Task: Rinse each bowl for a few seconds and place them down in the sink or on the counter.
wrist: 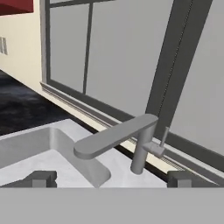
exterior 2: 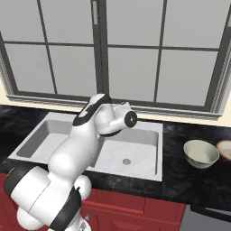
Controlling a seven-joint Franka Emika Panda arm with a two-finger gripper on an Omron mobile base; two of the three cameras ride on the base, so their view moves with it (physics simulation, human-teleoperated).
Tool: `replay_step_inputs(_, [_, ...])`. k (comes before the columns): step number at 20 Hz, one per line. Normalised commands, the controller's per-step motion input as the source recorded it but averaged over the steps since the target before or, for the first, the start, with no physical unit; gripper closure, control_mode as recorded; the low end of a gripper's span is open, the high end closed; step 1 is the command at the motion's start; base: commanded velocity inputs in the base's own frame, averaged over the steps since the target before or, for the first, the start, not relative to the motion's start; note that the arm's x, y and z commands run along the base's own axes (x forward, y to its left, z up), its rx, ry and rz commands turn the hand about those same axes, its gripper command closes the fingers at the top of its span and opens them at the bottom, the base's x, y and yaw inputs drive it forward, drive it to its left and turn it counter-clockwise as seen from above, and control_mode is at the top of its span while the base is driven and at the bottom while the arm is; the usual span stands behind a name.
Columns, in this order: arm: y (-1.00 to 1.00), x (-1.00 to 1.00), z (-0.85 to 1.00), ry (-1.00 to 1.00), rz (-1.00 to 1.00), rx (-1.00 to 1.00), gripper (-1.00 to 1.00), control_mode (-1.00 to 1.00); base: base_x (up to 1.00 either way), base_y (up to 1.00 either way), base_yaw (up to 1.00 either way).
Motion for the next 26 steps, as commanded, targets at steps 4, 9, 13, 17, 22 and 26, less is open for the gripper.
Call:
replay_step_inputs(4, [0.04, 0.33, -0.13, -0.03, 0.02, 0.15, -1.00, -1.00, 0.00, 0.00, 0.00])
replay_step_inputs(9, [0.02, 0.40, -0.08, 0.00, 0.07, 0.17, -1.00, -1.00, 0.00, 0.00, 0.00])
replay_step_inputs(13, [0.02, 0.35, -0.03, -0.01, 0.04, 0.10, -1.00, -1.00, 0.00, 0.00, 0.00])
replay_step_inputs(17, [0.02, 0.39, -0.03, -0.02, 0.04, 0.07, -1.00, -1.00, 0.00, 0.00, 0.00])
replay_step_inputs(22, [0.07, 0.32, -0.03, -0.05, 0.03, 0.03, -1.00, -1.00, 0.00, 0.00, 0.00])
replay_step_inputs(26, [0.17, 0.30, -0.13, -0.08, 0.00, 0.00, -1.00, -1.00, 0.00, 0.00, 0.00])
